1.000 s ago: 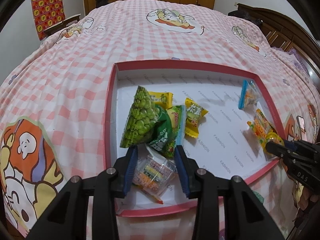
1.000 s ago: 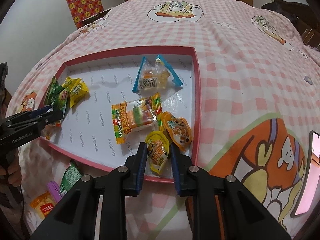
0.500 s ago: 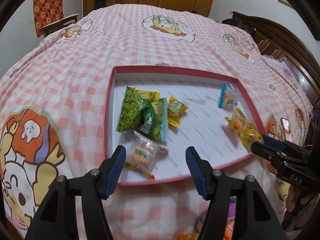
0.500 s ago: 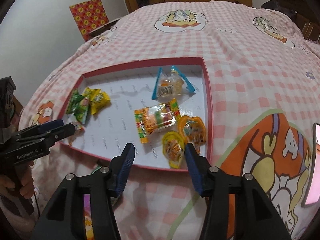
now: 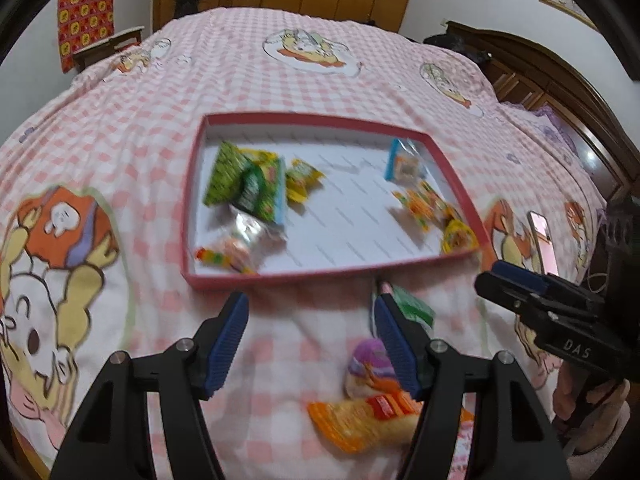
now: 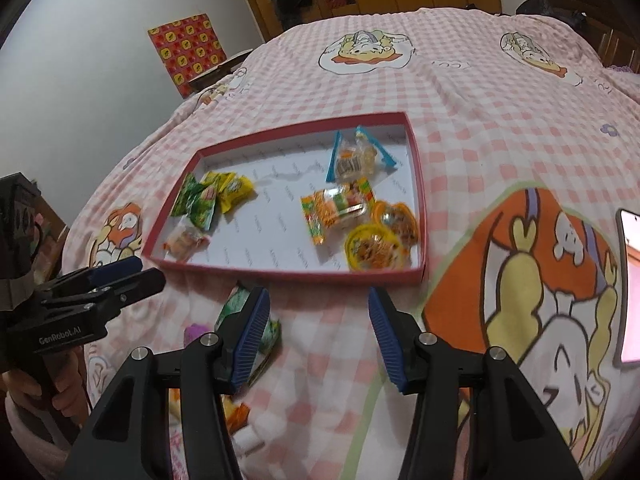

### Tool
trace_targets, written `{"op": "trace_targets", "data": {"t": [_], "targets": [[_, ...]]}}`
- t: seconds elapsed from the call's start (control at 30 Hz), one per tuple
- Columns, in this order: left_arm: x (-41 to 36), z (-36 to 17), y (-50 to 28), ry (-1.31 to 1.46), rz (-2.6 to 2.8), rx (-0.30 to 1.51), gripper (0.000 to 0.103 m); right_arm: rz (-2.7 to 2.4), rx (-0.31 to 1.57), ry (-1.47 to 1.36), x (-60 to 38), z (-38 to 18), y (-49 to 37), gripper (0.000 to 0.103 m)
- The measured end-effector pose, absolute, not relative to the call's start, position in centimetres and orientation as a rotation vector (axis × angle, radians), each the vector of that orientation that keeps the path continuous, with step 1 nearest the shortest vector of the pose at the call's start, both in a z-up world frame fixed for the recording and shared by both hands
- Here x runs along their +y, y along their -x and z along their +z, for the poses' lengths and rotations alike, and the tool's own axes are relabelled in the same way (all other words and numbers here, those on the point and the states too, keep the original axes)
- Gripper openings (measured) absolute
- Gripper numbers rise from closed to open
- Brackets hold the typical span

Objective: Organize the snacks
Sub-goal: 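Withdraw both open tools back toward the snack pile, then grasp the purple Pokemon tin with the left tool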

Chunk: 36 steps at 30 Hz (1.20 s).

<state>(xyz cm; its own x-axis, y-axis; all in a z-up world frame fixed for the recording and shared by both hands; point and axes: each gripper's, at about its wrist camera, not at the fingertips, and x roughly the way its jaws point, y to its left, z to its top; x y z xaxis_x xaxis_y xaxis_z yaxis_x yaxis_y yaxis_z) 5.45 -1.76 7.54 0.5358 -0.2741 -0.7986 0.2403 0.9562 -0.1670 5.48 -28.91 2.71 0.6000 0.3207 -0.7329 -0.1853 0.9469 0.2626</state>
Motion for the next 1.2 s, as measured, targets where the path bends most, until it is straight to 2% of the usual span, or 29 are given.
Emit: {"op": "trace_targets", "data": {"t": [0.67,1.2], "targets": [[-5.7,4.1,-3.1,-0.038,-0.390,1.083,0.069,0.271,0.945,-0.130,-29.0,0.0,-2.7,0.053],[-7.7,2.6,-3.1,-0.072,-0.378,1.087,0.067,0.289,0.951,-0.178,-29.9,-1.1,-2.3,0.053]]}}
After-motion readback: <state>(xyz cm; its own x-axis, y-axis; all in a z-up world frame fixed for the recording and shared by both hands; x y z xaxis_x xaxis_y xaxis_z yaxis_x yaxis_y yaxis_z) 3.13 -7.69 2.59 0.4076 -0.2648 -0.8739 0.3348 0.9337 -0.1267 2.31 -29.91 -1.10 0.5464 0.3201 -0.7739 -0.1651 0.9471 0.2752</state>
